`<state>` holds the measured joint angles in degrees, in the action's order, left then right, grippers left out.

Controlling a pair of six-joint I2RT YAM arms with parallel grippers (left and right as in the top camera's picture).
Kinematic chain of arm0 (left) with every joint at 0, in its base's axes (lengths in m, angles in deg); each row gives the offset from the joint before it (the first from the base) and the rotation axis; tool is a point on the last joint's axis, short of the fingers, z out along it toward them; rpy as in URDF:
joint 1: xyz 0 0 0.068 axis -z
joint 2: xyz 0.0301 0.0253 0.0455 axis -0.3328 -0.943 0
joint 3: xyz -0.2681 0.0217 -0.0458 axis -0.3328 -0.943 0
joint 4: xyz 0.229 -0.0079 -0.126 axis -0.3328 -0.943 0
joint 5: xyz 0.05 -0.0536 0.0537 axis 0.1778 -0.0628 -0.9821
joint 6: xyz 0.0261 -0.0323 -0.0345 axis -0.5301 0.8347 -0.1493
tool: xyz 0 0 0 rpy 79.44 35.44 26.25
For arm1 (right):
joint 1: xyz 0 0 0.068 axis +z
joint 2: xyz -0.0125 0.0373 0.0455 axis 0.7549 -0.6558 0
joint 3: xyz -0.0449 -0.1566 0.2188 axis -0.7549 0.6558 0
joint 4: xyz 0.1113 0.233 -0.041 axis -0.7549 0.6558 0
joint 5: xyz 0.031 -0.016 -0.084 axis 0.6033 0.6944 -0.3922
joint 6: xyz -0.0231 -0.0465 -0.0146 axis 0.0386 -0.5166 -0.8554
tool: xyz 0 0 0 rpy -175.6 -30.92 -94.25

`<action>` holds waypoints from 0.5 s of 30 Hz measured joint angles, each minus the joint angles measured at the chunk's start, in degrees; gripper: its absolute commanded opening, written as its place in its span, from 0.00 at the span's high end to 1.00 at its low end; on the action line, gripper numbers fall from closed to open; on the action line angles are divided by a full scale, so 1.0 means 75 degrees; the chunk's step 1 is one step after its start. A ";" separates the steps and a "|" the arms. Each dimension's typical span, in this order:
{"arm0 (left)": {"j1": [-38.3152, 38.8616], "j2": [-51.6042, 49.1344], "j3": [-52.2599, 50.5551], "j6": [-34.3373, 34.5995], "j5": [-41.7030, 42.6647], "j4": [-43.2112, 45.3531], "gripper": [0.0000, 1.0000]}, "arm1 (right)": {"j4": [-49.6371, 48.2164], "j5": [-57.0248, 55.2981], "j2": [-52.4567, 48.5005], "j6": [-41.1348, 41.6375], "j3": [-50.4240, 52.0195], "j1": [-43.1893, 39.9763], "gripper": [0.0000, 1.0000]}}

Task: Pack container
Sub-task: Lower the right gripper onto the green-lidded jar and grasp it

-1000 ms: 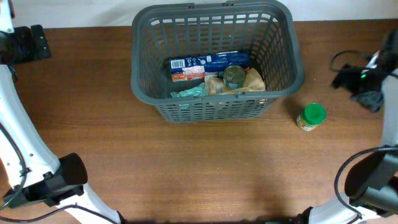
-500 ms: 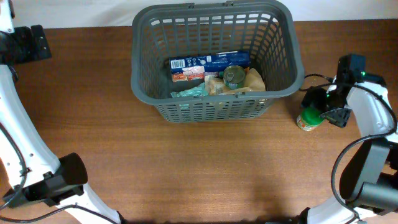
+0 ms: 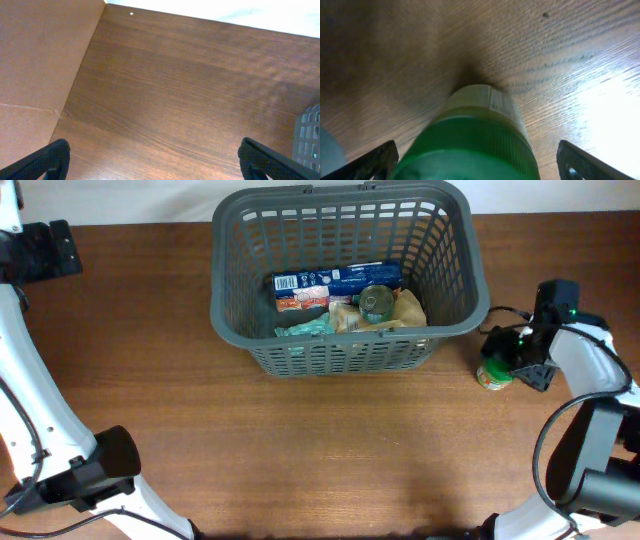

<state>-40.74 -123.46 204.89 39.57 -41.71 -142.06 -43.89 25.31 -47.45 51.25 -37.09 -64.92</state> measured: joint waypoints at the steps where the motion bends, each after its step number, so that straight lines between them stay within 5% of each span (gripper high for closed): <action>1: 0.0000 0.0000 0.0000 0.0000 0.0000 0.0000 0.01 | -0.0111 0.0003 0.0000 0.0012 0.0076 0.0000 0.07; 15: 0.0000 0.0000 0.0000 0.0000 0.0000 0.0000 0.01 | -0.1250 0.0003 0.0000 0.0204 0.0851 0.0000 0.10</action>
<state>-40.74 -123.46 204.89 39.57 -41.71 -142.06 -53.26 25.33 -47.45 52.78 -30.70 -64.92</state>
